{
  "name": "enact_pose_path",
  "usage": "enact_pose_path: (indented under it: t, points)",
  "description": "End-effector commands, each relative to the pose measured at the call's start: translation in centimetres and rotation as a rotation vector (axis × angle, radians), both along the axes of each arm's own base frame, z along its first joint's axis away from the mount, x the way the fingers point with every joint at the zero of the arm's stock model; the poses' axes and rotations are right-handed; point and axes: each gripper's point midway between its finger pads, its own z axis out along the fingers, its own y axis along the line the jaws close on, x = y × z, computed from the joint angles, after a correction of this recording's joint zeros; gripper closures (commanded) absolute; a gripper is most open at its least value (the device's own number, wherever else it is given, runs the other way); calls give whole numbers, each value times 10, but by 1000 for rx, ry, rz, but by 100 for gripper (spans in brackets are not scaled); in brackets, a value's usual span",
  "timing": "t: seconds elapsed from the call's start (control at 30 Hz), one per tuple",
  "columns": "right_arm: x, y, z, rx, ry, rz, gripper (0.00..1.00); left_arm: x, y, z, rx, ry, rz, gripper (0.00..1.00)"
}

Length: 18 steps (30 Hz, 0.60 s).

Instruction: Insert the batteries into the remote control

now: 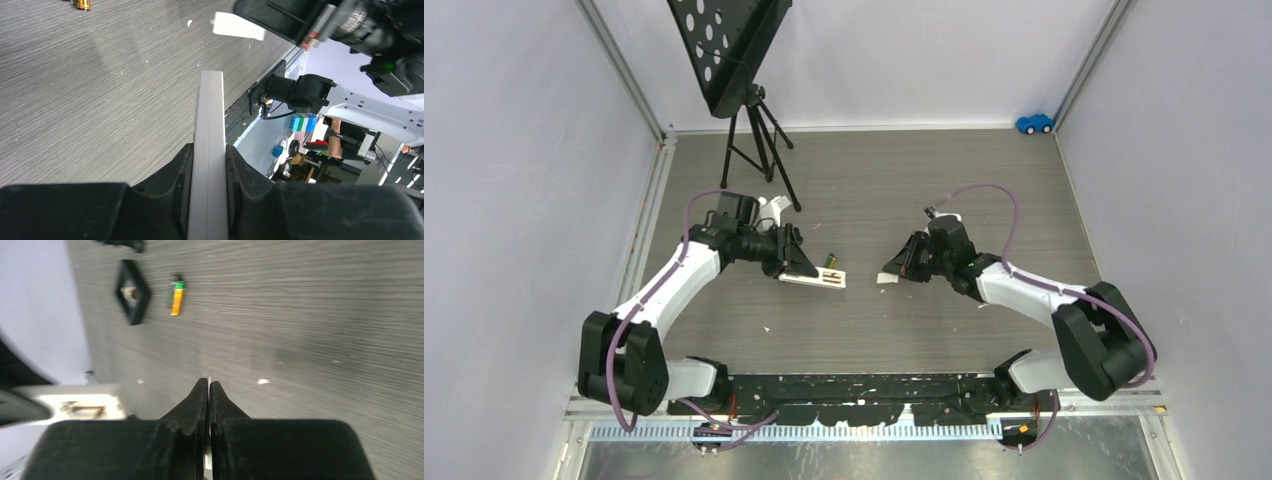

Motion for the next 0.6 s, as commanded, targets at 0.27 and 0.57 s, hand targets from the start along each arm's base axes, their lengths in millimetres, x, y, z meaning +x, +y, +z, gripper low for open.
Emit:
enact_pose_path:
  t: [0.27, 0.57]
  points:
    - [7, -51, -64, -306, 98, -169, 54, -28, 3, 26, -57, -93, -43, 100]
    - [-9, -32, 36, -132, -159, -2, 23, -35, -10, 54, -172, -168, -71, 100]
